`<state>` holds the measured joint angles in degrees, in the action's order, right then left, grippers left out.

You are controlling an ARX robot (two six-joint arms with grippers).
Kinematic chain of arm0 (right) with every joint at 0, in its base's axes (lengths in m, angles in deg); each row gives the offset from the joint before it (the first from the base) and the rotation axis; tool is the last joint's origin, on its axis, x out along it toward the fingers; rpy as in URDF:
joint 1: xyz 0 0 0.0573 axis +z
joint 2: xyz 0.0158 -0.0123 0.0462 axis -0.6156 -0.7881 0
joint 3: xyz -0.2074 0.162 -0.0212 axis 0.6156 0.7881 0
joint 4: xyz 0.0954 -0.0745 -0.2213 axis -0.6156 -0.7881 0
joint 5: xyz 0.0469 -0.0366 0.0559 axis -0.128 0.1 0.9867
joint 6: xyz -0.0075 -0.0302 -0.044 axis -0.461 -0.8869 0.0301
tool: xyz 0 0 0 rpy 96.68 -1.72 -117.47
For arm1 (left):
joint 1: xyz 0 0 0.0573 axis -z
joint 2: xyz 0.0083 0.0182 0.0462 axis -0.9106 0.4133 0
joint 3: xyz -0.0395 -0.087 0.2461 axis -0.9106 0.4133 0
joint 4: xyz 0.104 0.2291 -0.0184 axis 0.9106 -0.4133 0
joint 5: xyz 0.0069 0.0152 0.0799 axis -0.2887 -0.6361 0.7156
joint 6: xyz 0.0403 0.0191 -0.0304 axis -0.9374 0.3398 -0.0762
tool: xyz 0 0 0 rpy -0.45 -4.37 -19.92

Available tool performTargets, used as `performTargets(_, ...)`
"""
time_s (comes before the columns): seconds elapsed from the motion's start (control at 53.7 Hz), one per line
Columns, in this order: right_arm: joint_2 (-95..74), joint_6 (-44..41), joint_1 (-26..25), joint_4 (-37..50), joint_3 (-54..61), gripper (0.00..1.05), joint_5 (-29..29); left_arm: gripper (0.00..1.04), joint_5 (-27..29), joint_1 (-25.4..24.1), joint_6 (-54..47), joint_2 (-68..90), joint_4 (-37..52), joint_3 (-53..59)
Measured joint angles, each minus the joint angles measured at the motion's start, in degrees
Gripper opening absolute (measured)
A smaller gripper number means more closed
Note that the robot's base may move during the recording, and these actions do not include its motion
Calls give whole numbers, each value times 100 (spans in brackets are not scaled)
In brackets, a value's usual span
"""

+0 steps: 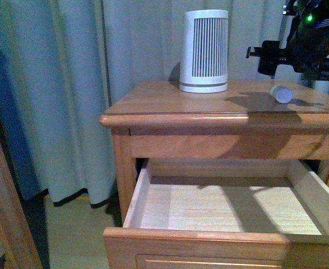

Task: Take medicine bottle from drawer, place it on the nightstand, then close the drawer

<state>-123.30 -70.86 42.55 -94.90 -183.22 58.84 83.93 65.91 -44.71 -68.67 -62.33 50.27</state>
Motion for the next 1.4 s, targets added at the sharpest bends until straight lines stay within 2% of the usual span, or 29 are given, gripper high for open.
performTargets(0.093,295,-37,-9,293,361,97,26,98,0,0,0,0,0,0)
performTargets(0.13,503,-35,-17,404,562,99,81,98,0,0,0,0,0,0)
performTargets(0.298,1912,-50,-35,780,1742,98,227,98,0,0,0,0,0,0)
performTargets(0.466,4070,-72,-114,1342,3982,98,673,98,0,0,0,0,0,0)
performTargets(0.615,5657,289,-131,1091,6116,98,1255,98,-2,0,0,0,0,0)
performTargets(0.764,6719,525,179,940,7707,98,1298,98,0,0,0,0,0,0)
performTargets(0.876,6951,678,437,1113,8526,98,1106,98,0,0,0,0,0,0)
performTargets(0.95,6787,684,610,1537,9014,98,861,98,0,0,0,0,0,0)
performTargets(1.081,5772,643,787,2944,9425,98,468,98,0,0,0,0,0,0)
performTargets(1.248,3958,323,951,4990,9333,98,-20,98,0,0,0,0,0,0)
performTargets(1.398,2350,-304,1021,6645,8758,98,-293,98,-2,0,0,0,0,0)
